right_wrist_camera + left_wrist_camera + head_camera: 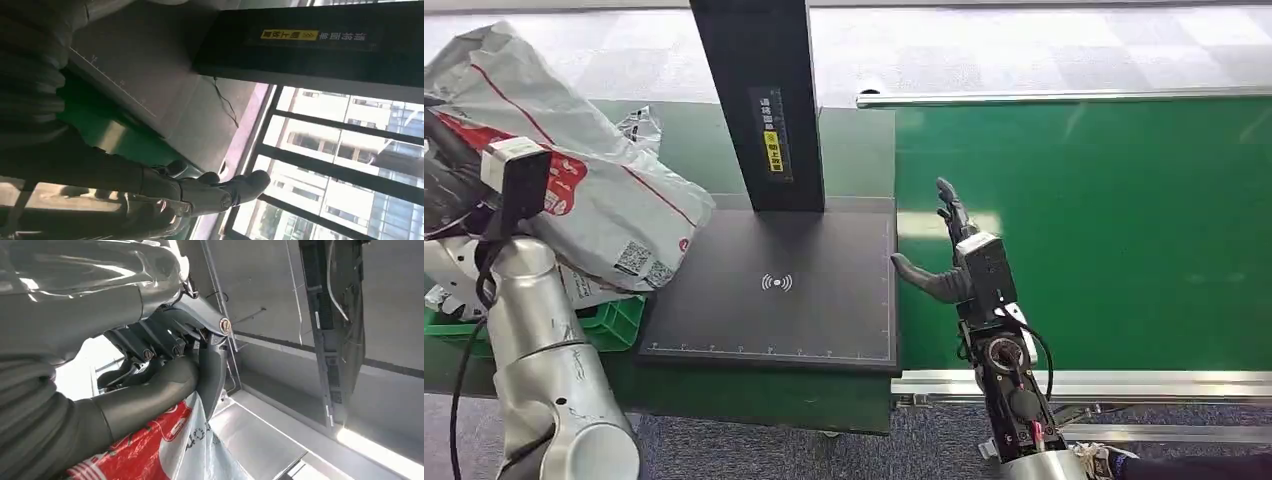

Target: Moved the parcel from conveyor to table for the left to box.

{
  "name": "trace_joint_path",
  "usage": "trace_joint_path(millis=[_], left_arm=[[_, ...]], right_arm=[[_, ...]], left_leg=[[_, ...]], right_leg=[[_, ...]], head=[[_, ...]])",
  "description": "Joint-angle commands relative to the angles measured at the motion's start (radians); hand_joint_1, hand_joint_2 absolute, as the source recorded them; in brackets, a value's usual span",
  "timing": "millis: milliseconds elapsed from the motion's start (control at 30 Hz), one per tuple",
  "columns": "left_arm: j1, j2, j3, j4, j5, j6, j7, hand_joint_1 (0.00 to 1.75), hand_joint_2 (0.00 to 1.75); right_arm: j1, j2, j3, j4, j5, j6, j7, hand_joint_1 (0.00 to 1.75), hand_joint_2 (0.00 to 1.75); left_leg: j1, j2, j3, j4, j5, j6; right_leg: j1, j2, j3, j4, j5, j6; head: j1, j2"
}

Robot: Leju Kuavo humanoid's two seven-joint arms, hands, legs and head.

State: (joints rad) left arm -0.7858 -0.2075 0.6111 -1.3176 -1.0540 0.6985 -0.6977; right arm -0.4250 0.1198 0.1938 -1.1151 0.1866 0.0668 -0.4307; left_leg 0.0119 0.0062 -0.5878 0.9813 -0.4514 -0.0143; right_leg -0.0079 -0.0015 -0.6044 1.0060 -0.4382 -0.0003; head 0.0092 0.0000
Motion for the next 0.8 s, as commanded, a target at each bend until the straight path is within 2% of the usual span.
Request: trace_joint_path(millis=[33, 100, 133, 167, 233, 367, 433, 500, 567, 600, 633, 667, 700, 733, 800], left_arm=[[-0.155, 0.050, 0.184, 0.175, -0.119, 0.000, 0.000, 1.75, 1.75], [-0.209, 0.074, 0.243, 0.233, -0.157, 0.000, 0.000, 1.75, 1.75], [-0.266, 0.107, 0.314, 0.291, -0.198, 0.000, 0.007, 1.75, 1.75], [-0.266, 0.107, 0.314, 0.291, -0.198, 0.000, 0.007, 1.75, 1.75], [-0.318, 0.161, 0.394, 0.367, -0.245, 0.000, 0.047, 1.75, 1.75], [-0.350, 0.248, 0.534, 0.506, -0.311, 0.000, 0.230, 1.75, 1.75], [-0.351, 0.296, 0.600, 0.588, -0.313, 0.000, 0.280, 1.75, 1.75], [-0.346, 0.309, 0.606, 0.621, -0.360, 0.000, 0.330, 1.75, 1.75], [-0.322, 0.331, 0.525, 0.689, -0.446, 0.000, 0.463, 1.75, 1.75], [-0.293, 0.371, 0.390, 0.781, -0.517, 0.000, 0.625, 1.75, 1.75], [-0.293, 0.371, 0.390, 0.781, -0.517, 0.000, 0.625, 1.75, 1.75], [-0.280, 0.428, 0.200, 0.921, -0.517, 0.000, 0.821, 1.75, 1.75], [-0.269, 0.458, 0.086, 1.000, -0.517, 0.000, 0.920, 1.75, 1.75], [-0.263, 0.473, 0.023, 1.049, -0.517, -0.021, 0.967, 1.75, 1.75], [-0.254, 0.478, -0.058, 1.087, -0.517, -0.155, 1.054, 1.75, 1.75]], right_arm=[[-0.039, -0.025, 0.034, 0.055, -0.010, 0.006, 0.004, 0.00, 1.75], [-0.043, -0.026, 0.038, 0.057, -0.013, 0.007, 0.006, 0.00, 1.75], [-0.045, -0.027, 0.041, 0.056, -0.017, 0.007, 0.008, 0.00, 1.75], [-0.045, -0.027, 0.041, 0.056, -0.017, 0.007, 0.008, 0.00, 1.75], [-0.043, -0.030, 0.042, 0.057, -0.019, 0.006, 0.008, 0.00, 1.75], [-0.040, -0.032, 0.044, 0.054, -0.020, 0.002, 0.010, 0.00, 1.75], [-0.036, -0.040, 0.045, 0.054, -0.021, 0.002, 0.012, 0.00, 1.75], [-0.031, -0.047, 0.049, 0.050, -0.021, 0.001, 0.012, 0.00, 1.75], [-0.027, -0.051, 0.050, 0.044, -0.023, -0.001, 0.012, 0.00, 1.75], [-0.025, -0.054, 0.050, 0.040, -0.026, -0.002, 0.014, 0.00, 1.75], [-0.025, -0.054, 0.050, 0.040, -0.026, -0.002, 0.014, 0.00, 1.75], [-0.025, -0.055, 0.048, 0.036, -0.028, -0.003, 0.017, 0.00, 1.75], [-0.026, -0.055, 0.049, 0.034, -0.029, -0.002, 0.022, 0.00, 1.75], [-0.027, -0.054, 0.050, 0.034, -0.028, -0.001, 0.026, 0.00, 1.75], [-0.026, -0.056, 0.051, 0.032, -0.024, 0.000, 0.032, 0.00, 1.75]], left_leg=[[0.000, 0.000, 0.001, 0.000, 0.000, 0.000], [0.001, 0.000, 0.002, 0.000, 0.000, 0.001], [0.001, 0.001, 0.001, 0.001, -0.001, 0.000], [0.001, 0.002, 0.001, 0.001, 0.000, 0.000], [0.000, 0.002, 0.001, 0.000, 0.000, 0.000], [0.000, 0.003, 0.002, -0.001, 0.000, 0.000], [0.000, 0.004, 0.004, -0.002, 0.000, 0.000], [0.000, 0.003, 0.005, -0.002, 0.000, 0.000], [0.000, 0.000, 0.002, -0.001, 0.000, 0.000], [0.000, -0.001, 0.003, -0.002, 0.000, 0.000], [0.000, -0.002, 0.002, -0.001, 0.001, 0.000], [0.000, -0.002, 0.002, -0.001, 0.001, 0.000], [0.001, -0.002, 0.002, -0.001, 0.001, 0.000], [0.001, -0.004, 0.001, -0.001, 0.001, 0.000], [0.000, -0.003, 0.002, -0.002, 0.001, 0.000]], right_leg=[[0.000, 0.000, 0.001, 0.000, 0.000, 0.000], [0.001, 0.000, 0.002, 0.000, 0.000, 0.000], [0.001, 0.002, 0.000, 0.001, 0.000, 0.000], [0.001, 0.002, 0.001, 0.001, 0.000, -0.001], [0.000, 0.002, 0.000, 0.001, 0.000, 0.000], [0.000, 0.003, 0.001, 0.000, 0.000, 0.000], [0.000, 0.004, 0.002, 0.000, 0.000, 0.000], [0.000, 0.003, 0.003, -0.001, 0.000, -0.001], [0.000, 0.001, 0.001, 0.000, -0.001, 0.000], [0.001, 0.000, 0.002, -0.001, -0.001, 0.000], [0.001, -0.002, 0.002, -0.001, -0.001, 0.000], [0.001, -0.002, 0.001, -0.001, -0.001, 0.000], [0.001, -0.002, 0.002, -0.001, -0.001, 0.000], [0.001, -0.003, 0.001, 0.000, -0.001, 0.000], [0.001, -0.002, 0.002, -0.001, 0.000, 0.000]], head=[[0.000, 0.000], [0.000, 0.000], [0.000, 0.000], [0.000, 0.000], [0.000, 0.000], [0.000, 0.000], [0.000, 0.000], [0.000, 0.000], [0.000, 0.000], [0.000, 0.000], [0.000, 0.000], [0.000, 0.000], [0.000, 0.000], [0.000, 0.000], [0.000, 0.000]])
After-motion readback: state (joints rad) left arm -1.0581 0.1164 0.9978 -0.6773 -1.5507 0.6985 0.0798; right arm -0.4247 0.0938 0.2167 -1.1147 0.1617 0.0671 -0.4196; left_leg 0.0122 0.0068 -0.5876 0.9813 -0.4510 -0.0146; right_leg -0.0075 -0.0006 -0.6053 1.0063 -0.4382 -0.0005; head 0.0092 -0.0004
